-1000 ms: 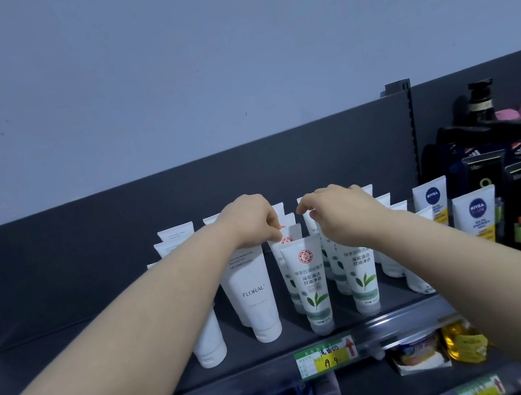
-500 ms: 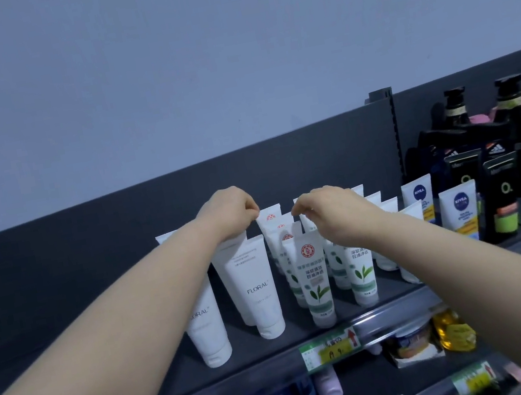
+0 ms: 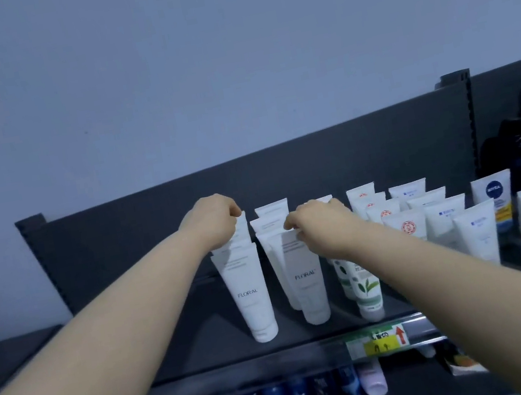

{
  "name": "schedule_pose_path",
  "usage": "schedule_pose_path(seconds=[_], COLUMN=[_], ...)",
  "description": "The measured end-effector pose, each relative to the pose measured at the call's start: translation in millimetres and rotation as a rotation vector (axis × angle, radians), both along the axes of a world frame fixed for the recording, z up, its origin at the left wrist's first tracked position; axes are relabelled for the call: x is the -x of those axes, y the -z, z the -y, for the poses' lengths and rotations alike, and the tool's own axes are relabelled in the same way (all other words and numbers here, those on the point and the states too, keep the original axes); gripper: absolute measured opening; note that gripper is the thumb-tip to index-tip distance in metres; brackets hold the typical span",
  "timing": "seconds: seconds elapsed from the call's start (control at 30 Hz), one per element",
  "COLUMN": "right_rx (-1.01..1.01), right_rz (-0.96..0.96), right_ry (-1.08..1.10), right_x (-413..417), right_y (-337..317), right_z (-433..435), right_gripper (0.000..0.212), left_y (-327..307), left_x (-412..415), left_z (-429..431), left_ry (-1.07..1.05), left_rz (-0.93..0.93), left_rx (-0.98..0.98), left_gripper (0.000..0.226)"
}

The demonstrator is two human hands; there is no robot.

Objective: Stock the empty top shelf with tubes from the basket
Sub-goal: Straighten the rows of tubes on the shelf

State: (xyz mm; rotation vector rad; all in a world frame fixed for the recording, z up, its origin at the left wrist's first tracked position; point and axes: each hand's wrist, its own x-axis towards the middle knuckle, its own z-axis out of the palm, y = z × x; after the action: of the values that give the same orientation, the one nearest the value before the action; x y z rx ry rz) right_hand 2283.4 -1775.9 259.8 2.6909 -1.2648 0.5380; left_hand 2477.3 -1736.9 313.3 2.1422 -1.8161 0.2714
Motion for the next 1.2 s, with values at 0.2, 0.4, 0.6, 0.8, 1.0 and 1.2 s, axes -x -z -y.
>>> schedule_pose_path(seconds=[0.2, 0.4, 0.6, 0.8, 1.0, 1.2], right_rx=[-0.109, -0.113, -0.332, -0.065, -0.094, -0.080], right_rz=[-0.001, -0.079, 0.045, 0.070, 0.156, 0.119], right_ry=[0.055, 0.034, 0.020, 0.273, 0.293, 0.235], right_x=[-14, -12, -7, 11, 25, 17], right_y=[2, -10, -17, -21, -17, -13], right_z=[4, -19, -28, -13, 2, 1], right_gripper=[0.025, 0.015, 0.028, 0.053, 0.062, 0.058], left_y=[3, 9, 14, 18, 20, 14], left_x=[-12, -14, -10, 4, 24, 28], left_z=[15, 26, 33, 44, 55, 49], left_ry=[0.077, 0.166, 0.234, 0.272, 0.284, 0.309], left_rz=[0.035, 0.018, -0.047, -0.055, -0.003, 0.033], left_rx=[-0.018, -0.004, -0.040, -0.154, -0.224, -0.240], left_gripper=[0.035, 0.030, 0.026, 0.017, 0.015, 0.015])
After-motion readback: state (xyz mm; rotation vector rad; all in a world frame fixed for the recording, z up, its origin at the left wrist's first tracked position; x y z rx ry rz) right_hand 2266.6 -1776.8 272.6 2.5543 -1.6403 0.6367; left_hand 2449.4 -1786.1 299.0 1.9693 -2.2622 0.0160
